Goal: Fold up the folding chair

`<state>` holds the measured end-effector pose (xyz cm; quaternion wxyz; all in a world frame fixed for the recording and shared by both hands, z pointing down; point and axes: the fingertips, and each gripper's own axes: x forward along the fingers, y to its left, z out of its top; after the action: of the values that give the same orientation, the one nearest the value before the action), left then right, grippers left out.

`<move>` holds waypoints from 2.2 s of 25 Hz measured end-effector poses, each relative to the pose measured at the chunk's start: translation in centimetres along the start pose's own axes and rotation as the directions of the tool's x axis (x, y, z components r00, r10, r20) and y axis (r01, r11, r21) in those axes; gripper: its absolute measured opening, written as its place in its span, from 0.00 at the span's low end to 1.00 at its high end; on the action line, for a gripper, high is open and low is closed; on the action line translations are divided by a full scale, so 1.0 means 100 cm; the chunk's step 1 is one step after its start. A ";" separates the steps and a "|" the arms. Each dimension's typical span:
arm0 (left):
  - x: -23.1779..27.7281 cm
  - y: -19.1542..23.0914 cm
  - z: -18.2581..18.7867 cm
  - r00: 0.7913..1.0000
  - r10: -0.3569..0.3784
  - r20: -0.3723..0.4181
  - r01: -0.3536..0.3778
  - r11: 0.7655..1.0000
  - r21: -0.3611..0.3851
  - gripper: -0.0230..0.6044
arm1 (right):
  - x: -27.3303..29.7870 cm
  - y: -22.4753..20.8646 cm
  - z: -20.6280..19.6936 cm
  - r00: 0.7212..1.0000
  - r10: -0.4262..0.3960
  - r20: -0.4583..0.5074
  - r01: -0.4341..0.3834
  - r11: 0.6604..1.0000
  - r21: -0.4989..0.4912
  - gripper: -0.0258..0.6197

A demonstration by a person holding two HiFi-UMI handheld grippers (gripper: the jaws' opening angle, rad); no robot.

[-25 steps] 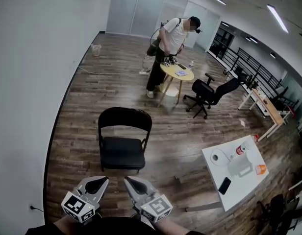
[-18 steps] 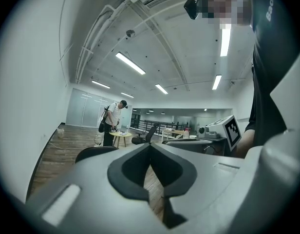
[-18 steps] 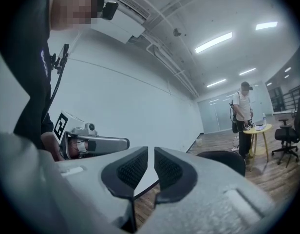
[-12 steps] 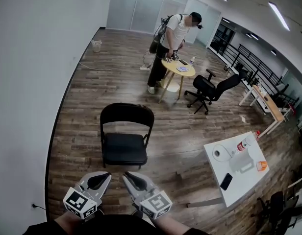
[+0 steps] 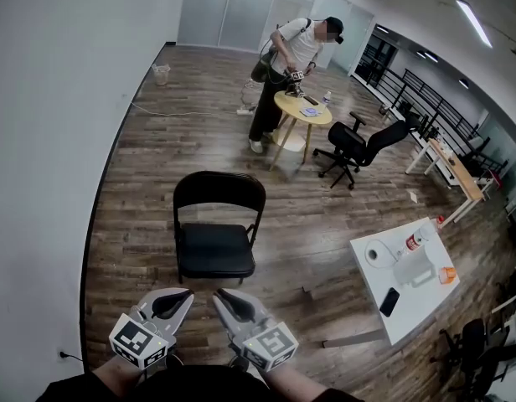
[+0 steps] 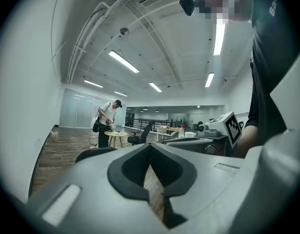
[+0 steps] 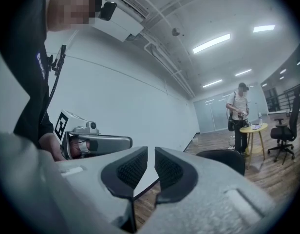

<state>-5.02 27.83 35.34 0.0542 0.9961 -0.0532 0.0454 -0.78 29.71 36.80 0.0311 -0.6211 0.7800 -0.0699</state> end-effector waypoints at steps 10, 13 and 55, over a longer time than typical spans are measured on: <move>-0.018 0.018 0.005 0.999 -0.035 0.010 0.035 0.999 0.019 0.04 | 0.013 0.011 -0.003 0.999 -0.042 -0.015 0.042 0.999 -0.003 0.12; -0.027 0.023 0.002 0.999 -0.052 0.006 0.052 0.998 0.024 0.04 | 0.017 0.016 -0.005 0.998 -0.059 -0.017 0.059 0.998 -0.007 0.13; 0.128 0.098 0.014 0.987 0.110 -0.116 -0.100 0.991 0.092 0.16 | 0.014 -0.184 -0.026 0.998 -0.061 -0.025 0.064 0.983 0.173 0.16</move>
<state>6.65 16.67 36.19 0.0122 0.9887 -0.1003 0.1105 16.35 24.53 42.10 0.0750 -0.6395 0.7514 -0.1446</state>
